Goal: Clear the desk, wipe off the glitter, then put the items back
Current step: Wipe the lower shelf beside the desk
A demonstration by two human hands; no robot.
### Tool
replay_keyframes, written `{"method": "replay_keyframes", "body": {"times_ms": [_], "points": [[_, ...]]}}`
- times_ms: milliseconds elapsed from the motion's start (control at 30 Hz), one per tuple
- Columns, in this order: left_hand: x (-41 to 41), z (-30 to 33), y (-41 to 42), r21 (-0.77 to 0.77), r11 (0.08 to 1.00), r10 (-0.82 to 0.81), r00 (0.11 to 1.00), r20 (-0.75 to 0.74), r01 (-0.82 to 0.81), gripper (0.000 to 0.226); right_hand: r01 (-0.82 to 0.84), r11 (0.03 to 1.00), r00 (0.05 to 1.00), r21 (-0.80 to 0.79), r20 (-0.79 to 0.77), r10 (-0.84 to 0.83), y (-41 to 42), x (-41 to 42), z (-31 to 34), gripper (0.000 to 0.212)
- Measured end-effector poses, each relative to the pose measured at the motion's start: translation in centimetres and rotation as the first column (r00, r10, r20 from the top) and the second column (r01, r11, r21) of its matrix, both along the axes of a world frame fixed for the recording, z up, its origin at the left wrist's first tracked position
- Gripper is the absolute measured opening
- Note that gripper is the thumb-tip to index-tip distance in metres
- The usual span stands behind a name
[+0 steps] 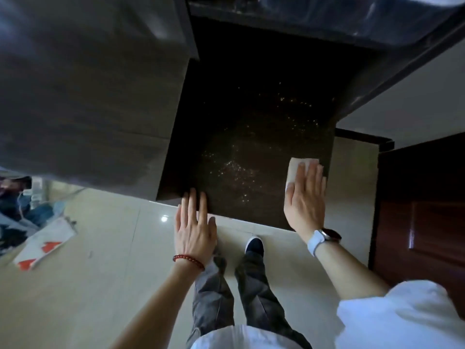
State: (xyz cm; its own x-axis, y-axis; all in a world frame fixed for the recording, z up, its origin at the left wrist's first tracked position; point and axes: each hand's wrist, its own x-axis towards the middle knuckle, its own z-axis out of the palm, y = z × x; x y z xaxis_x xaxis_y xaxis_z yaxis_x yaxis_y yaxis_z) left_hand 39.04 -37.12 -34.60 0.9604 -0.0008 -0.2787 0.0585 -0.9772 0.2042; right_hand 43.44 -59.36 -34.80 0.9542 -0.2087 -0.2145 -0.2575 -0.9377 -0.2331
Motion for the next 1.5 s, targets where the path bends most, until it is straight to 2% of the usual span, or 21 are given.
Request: {"method": "replay_keyframes", "body": {"times_ms": [67, 167, 267, 333, 367, 433, 500, 533, 600, 700, 800, 867, 967, 1033, 1100, 1167, 1233, 1300, 1333, 1400, 1500], "points": [[-0.4, -1.1, 0.9, 0.044, 0.996, -0.083, 0.996, 0.037, 0.081, 0.058, -0.007, 0.998, 1.000, -0.068, 0.020, 0.008, 1.8, 0.7, -1.1, 0.060], [-0.4, -1.6, 2.1, 0.081, 0.986, -0.148, 0.987, 0.062, 0.143, 0.058, -0.329, 0.940, 0.939, -0.092, 0.070, 0.336, 5.6, -0.2, -1.5, 0.056], [-0.5, -1.8, 2.6, 0.087, 0.980, -0.184, 0.980, 0.072, 0.178, 0.059, -0.699, 0.712, 0.708, -0.058, 0.076, 0.702, 6.5, -1.0, -1.5, 0.055], [-0.5, -1.9, 2.7, 0.075, 0.982, -0.178, 0.981, 0.073, 0.173, 0.061, -0.829, 0.556, 0.555, -0.061, 0.025, 0.831, 5.0, 0.6, -1.0, 0.056], [-0.6, -2.0, 2.7, 0.076, 0.982, -0.176, 0.982, 0.070, 0.171, 0.061, -0.837, 0.541, 0.542, -0.084, 0.004, 0.840, 4.2, 2.0, -0.9, 0.056], [-0.6, -2.1, 2.6, 0.094, 0.981, -0.178, 0.982, 0.056, 0.173, 0.061, -0.699, 0.704, 0.711, -0.126, -0.018, 0.703, 3.3, 5.4, -1.2, 0.055], [-0.5, -2.0, 2.6, 0.112, 0.977, -0.185, 0.982, 0.042, 0.179, 0.060, -0.378, 0.919, 0.922, -0.115, 0.041, 0.384, 3.5, 8.8, -1.3, 0.058], [-0.5, -2.1, 2.6, 0.117, 0.976, -0.189, 0.981, 0.039, 0.183, 0.060, -0.263, 0.960, 0.960, -0.100, 0.069, 0.270, 4.5, 9.4, -1.2, 0.059], [-0.5, -2.0, 2.6, 0.107, 0.977, -0.191, 0.981, 0.042, 0.186, 0.059, -0.308, 0.946, 0.947, -0.098, 0.059, 0.314, 6.9, 7.8, -1.2, 0.060], [-0.4, -1.8, 2.8, 0.068, 0.982, -0.178, 0.982, 0.060, 0.174, 0.057, -0.693, 0.720, 0.720, -0.038, 0.026, 0.694, 7.9, 1.3, -0.7, 0.061], [-0.5, -1.4, 3.2, 0.026, 0.985, -0.172, 0.983, 0.064, 0.171, 0.055, -0.874, 0.485, 0.485, -0.038, 0.014, 0.874, 5.5, 1.0, -0.5, 0.058], [-0.6, -1.4, 3.5, 0.038, 0.980, -0.197, 0.979, 0.051, 0.196, 0.055, -0.831, 0.548, 0.553, -0.098, -0.026, 0.833, 4.7, 4.6, -0.6, 0.058], [-0.8, -1.3, 3.4, 0.089, 0.974, -0.213, 0.976, 0.044, 0.209, 0.056, -0.507, 0.854, 0.857, -0.114, 0.040, 0.514, 5.6, 10.4, -0.6, 0.057], [-0.8, -1.2, 3.2, 0.108, 0.973, -0.208, 0.976, 0.057, 0.202, 0.056, -0.390, 0.917, 0.914, -0.085, 0.084, 0.397, 7.5, 11.7, -0.9, 0.055], [-0.8, -1.1, 3.2, 0.100, 0.976, -0.202, 0.976, 0.080, 0.194, 0.055, -0.411, 0.911, 0.904, -0.046, 0.109, 0.413, 9.5, 9.7, -1.2, 0.054], [-0.9, -1.0, 3.3, 0.068, 0.979, -0.198, 0.975, 0.102, 0.191, 0.054, -0.595, 0.803, 0.797, -0.039, 0.095, 0.596, 9.9, 5.5, -0.9, 0.056], [-1.0, -1.0, 3.6, 0.028, 0.982, -0.190, 0.974, 0.123, 0.188, 0.052, -0.806, 0.592, 0.590, -0.016, 0.066, 0.804, 8.7, 1.6, -0.8, 0.056], [-1.2, -0.9, 4.3, 0.008, 0.985, -0.173, 0.974, 0.147, 0.174, 0.049, -0.913, 0.407, 0.405, -0.003, 0.086, 0.910, 7.2, 1.1, -0.8, 0.055], [-1.4, -0.8, 4.6, 0.006, 0.987, -0.162, 0.974, 0.157, 0.163, 0.048, -0.927, 0.374, 0.372, -0.005, 0.089, 0.924, 6.9, 2.1, -0.9, 0.056], [-1.6, -0.6, 5.3, 0.017, 0.990, -0.143, 0.977, 0.157, 0.142, 0.048, -0.887, 0.460, 0.456, -0.048, 0.068, 0.887, 7.4, 5.3, -0.8, 0.056], [-1.8, -0.5, 5.4, 0.064, 0.988, -0.145, 0.982, 0.124, 0.138, 0.049, -0.621, 0.778, 0.776, -0.092, 0.070, 0.627, 10.1, 10.8, -1.1, 0.057]]}}
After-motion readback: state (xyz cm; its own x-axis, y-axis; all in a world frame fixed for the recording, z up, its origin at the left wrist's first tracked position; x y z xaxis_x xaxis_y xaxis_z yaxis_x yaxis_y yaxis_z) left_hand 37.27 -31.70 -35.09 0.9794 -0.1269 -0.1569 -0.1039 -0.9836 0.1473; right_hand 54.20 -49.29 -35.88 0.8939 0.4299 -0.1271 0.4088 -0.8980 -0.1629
